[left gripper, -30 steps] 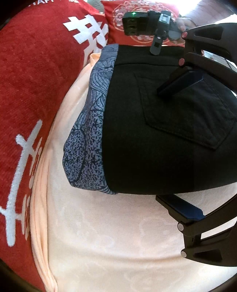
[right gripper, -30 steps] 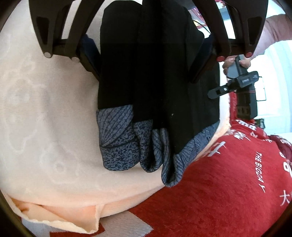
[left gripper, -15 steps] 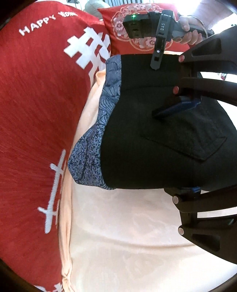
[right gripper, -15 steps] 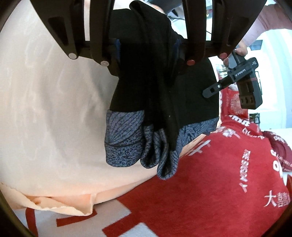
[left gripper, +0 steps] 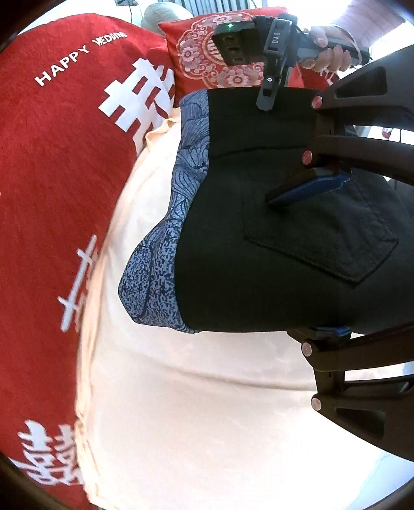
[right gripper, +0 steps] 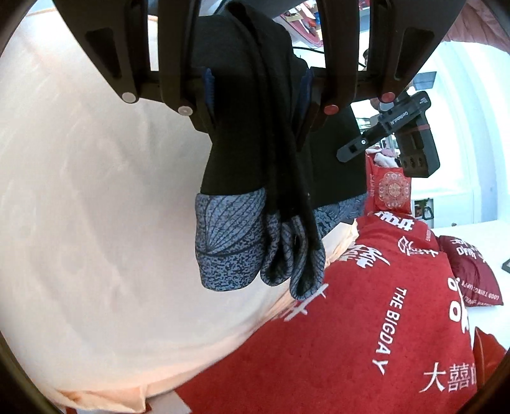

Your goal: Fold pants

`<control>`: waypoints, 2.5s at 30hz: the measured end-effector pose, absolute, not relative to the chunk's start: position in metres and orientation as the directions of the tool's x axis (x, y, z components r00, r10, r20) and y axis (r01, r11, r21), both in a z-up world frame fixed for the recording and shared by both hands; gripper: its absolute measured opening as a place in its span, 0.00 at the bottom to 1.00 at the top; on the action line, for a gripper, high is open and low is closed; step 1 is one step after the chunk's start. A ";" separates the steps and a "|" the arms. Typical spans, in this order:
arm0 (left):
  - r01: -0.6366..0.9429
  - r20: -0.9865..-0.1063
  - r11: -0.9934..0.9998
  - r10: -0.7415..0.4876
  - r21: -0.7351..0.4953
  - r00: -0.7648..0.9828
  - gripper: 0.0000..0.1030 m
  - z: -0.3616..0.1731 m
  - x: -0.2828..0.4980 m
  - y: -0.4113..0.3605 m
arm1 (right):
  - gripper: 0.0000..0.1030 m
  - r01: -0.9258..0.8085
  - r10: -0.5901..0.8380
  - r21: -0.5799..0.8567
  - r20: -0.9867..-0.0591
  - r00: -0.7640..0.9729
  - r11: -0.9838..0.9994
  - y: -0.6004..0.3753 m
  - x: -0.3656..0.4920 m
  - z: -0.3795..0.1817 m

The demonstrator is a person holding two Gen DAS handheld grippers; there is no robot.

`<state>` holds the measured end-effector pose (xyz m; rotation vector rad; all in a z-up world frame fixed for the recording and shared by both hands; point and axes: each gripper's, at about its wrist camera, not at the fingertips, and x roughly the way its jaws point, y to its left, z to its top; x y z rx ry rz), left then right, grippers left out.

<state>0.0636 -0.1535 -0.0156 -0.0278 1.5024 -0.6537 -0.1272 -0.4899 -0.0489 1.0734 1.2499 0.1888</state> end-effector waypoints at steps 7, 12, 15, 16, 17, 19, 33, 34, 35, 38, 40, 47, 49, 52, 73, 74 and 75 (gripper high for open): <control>0.410 -0.918 0.826 -0.386 -0.386 -0.088 0.60 -0.048 0.053 -0.127 | 0.42 0.456 0.608 0.693 -0.715 0.343 0.558 -0.456 -0.139 -0.069; 0.392 -0.934 0.854 -0.355 -0.342 -0.041 0.79 -0.078 0.049 -0.109 | 0.49 0.442 0.522 0.598 -0.800 0.294 0.668 -0.447 -0.136 -0.091; 0.392 -0.936 0.858 -0.350 -0.331 -0.024 0.94 -0.085 0.050 -0.105 | 0.56 0.454 0.505 0.585 -0.810 0.298 0.672 -0.449 -0.137 -0.097; 0.394 -0.939 0.860 -0.344 -0.324 -0.019 0.96 -0.086 0.050 -0.104 | 0.58 0.455 0.498 0.580 -0.814 0.298 0.676 -0.448 -0.136 -0.097; 0.389 -0.936 0.859 -0.350 -0.332 -0.026 0.96 -0.088 0.051 -0.103 | 0.58 0.459 0.487 0.571 -0.821 0.298 0.681 -0.448 -0.136 -0.095; 0.385 -0.937 0.860 -0.349 -0.334 -0.034 0.98 -0.089 0.051 -0.102 | 0.59 0.468 0.471 0.557 -0.830 0.298 0.686 -0.449 -0.143 -0.092; 0.497 -0.985 0.858 -0.169 -0.129 0.036 0.99 -0.045 0.023 -0.105 | 0.70 0.548 0.249 0.327 -0.945 0.214 0.770 -0.430 -0.174 -0.041; 0.499 -0.985 0.857 -0.167 -0.128 0.035 0.99 -0.042 0.019 -0.104 | 0.73 0.547 0.235 0.314 -0.949 0.211 0.776 -0.427 -0.177 -0.037; 0.499 -0.985 0.857 -0.169 -0.130 0.035 0.99 -0.036 0.014 -0.104 | 0.76 0.547 0.220 0.301 -0.953 0.210 0.781 -0.424 -0.180 -0.031; 0.505 -0.984 0.855 -0.169 -0.119 0.054 0.99 -0.021 0.002 -0.106 | 0.82 0.561 0.202 0.294 -0.954 0.221 0.774 -0.416 -0.188 -0.018; 0.512 -0.984 0.853 -0.164 -0.105 0.071 0.99 -0.012 -0.006 -0.107 | 0.94 0.574 0.177 0.279 -0.958 0.227 0.770 -0.411 -0.192 -0.011; 0.515 -0.985 0.855 -0.129 -0.051 0.116 0.99 0.019 -0.022 -0.108 | 1.00 0.550 0.076 0.178 -0.976 0.204 0.816 -0.384 -0.194 0.018; 0.509 -0.985 0.860 -0.105 -0.022 0.134 0.99 0.027 -0.023 -0.109 | 1.00 0.541 0.052 0.149 -0.980 0.190 0.828 -0.377 -0.194 0.027; 0.496 -0.984 0.868 -0.090 -0.003 0.152 0.99 0.041 -0.026 -0.109 | 1.00 0.539 0.047 0.138 -0.983 0.179 0.831 -0.367 -0.195 0.040; 0.496 -0.989 0.867 -0.020 0.055 0.144 0.99 0.080 -0.045 -0.094 | 1.00 0.520 0.022 0.082 -0.993 0.119 0.850 -0.323 -0.187 0.082; 0.498 -0.988 0.865 -0.022 0.056 0.150 0.99 0.082 -0.045 -0.094 | 1.00 0.515 0.019 0.078 -0.993 0.119 0.854 -0.322 -0.185 0.084; 0.498 -0.988 0.866 -0.025 0.055 0.152 0.99 0.084 -0.045 -0.093 | 1.00 0.511 0.014 0.073 -0.993 0.118 0.856 -0.321 -0.184 0.086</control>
